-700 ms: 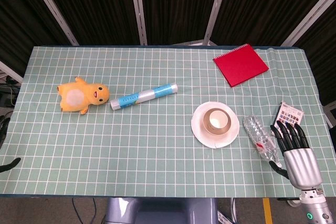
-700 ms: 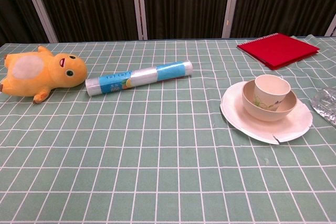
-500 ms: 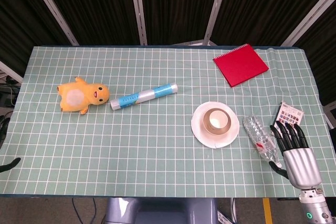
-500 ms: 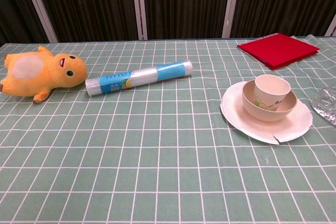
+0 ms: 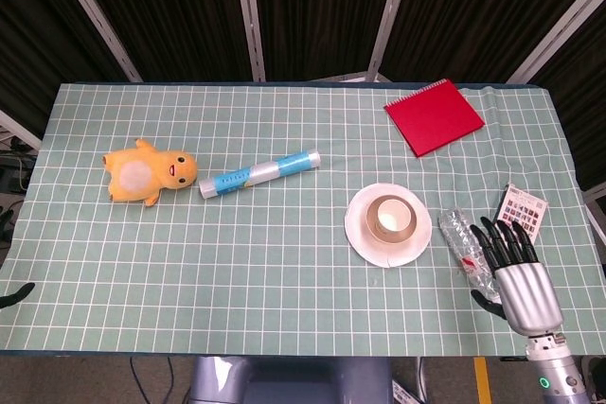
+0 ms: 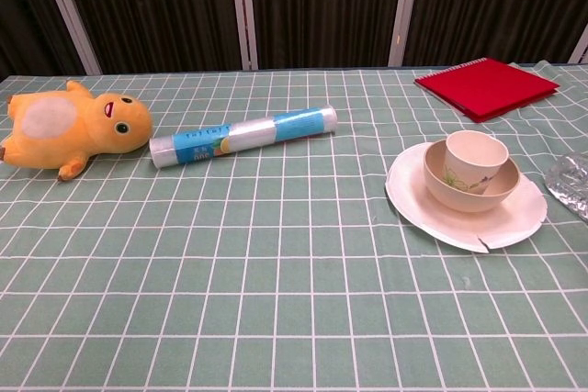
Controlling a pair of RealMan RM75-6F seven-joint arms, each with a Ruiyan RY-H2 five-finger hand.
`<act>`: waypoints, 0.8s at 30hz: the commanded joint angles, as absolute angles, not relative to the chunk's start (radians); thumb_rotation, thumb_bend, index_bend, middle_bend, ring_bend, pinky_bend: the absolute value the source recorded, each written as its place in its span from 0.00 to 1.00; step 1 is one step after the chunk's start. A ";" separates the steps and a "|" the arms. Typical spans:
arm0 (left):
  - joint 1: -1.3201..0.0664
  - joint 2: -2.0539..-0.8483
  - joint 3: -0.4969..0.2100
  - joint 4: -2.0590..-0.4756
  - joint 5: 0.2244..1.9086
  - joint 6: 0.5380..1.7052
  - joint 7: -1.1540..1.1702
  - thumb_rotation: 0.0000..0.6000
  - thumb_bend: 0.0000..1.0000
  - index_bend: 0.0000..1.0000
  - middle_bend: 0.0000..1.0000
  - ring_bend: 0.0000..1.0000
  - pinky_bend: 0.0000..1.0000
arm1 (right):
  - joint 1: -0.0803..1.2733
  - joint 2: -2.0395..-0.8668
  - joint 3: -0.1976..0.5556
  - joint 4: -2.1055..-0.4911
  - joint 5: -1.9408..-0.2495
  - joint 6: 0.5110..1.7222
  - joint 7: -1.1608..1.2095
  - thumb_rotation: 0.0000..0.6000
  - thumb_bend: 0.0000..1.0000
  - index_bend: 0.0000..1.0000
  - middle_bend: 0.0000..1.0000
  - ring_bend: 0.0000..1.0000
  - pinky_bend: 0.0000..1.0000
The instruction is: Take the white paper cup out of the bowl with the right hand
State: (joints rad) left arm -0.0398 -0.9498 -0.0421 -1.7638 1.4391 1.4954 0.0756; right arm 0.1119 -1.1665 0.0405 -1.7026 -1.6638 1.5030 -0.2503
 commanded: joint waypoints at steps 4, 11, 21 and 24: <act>-0.037 -0.944 -0.043 -1.768 1.442 1.502 0.064 1.00 0.09 0.00 0.00 0.00 0.00 | 0.201 -1.248 0.105 -1.751 -1.623 1.410 -0.324 1.00 0.04 0.26 0.00 0.00 0.00; -0.038 -0.942 -0.042 -1.768 1.440 1.497 0.061 1.00 0.09 0.00 0.00 0.00 0.00 | 0.275 -1.346 0.160 -1.738 -1.513 1.321 -0.401 1.00 0.10 0.42 0.03 0.00 0.00; -0.042 -0.943 -0.041 -1.769 1.437 1.487 0.068 1.00 0.09 0.00 0.00 0.00 0.00 | 0.341 -1.456 0.183 -1.661 -1.420 1.255 -0.443 1.00 0.14 0.48 0.08 0.00 0.00; -0.043 -0.944 -0.042 -1.769 1.435 1.486 0.069 1.00 0.09 0.00 0.00 0.00 0.00 | 0.359 -1.475 0.191 -1.650 -1.386 1.237 -0.469 1.00 0.15 0.49 0.08 0.00 0.00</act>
